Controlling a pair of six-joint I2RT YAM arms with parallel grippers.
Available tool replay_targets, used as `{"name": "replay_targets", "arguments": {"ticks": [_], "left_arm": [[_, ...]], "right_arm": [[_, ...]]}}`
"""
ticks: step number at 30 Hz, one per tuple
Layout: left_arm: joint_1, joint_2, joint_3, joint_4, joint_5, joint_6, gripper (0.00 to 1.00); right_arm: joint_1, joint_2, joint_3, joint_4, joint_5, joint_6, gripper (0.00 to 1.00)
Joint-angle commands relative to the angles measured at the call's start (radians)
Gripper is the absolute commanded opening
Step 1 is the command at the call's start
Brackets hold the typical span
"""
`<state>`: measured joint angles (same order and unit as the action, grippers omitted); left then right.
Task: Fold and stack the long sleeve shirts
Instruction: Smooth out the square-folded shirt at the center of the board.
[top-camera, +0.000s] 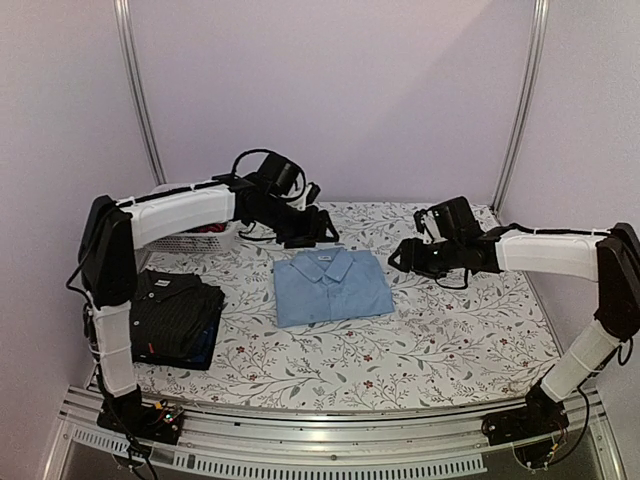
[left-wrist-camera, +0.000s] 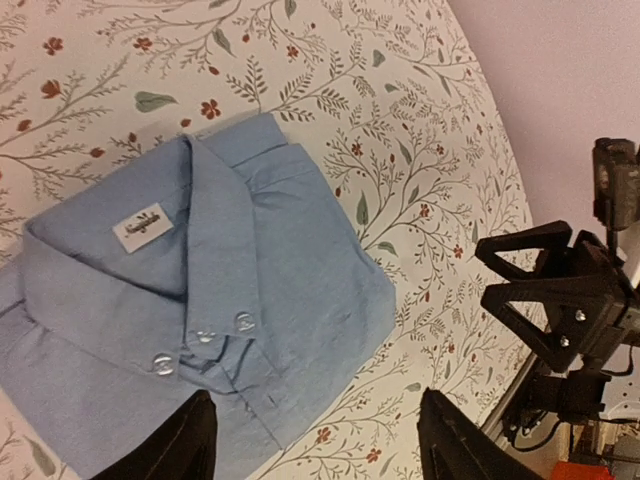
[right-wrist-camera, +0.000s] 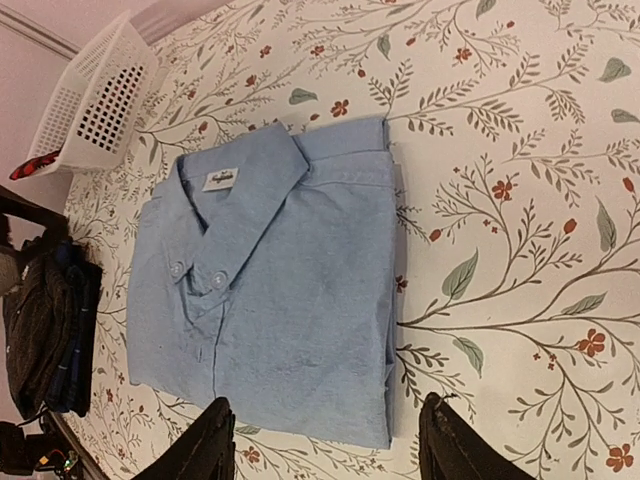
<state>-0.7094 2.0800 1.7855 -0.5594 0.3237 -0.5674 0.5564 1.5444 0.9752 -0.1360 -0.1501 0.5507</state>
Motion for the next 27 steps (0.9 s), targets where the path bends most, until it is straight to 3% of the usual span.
{"name": "replay_targets", "arguments": {"ticks": [1, 5, 9, 15, 19, 27], "left_arm": [[0.068, -0.163, -0.231, 0.117, -0.018, -0.021, 0.66], [0.113, -0.265, -0.409, 0.155, -0.011, -0.03, 0.62], [0.154, -0.321, -0.54, 0.221, 0.019, -0.037, 0.61], [0.154, -0.243, -0.573, 0.32, 0.109, -0.053, 0.58], [0.154, -0.168, -0.573, 0.332, 0.089, -0.051, 0.55], [0.163, -0.112, -0.595, 0.322, 0.051, -0.038, 0.55]], "right_arm": [[0.032, 0.104, 0.08, -0.065, -0.003, -0.065, 0.57], [0.077, 0.182, 0.155, -0.096, 0.006, -0.087, 0.46], [0.124, 0.275, 0.235, -0.126, 0.032, -0.094, 0.45], [0.123, 0.379, 0.266, -0.059, -0.014, -0.08, 0.43], [0.103, 0.46, 0.252, -0.007, -0.052, -0.062, 0.42], [0.1, 0.429, 0.167, 0.002, -0.013, -0.021, 0.5]]}}
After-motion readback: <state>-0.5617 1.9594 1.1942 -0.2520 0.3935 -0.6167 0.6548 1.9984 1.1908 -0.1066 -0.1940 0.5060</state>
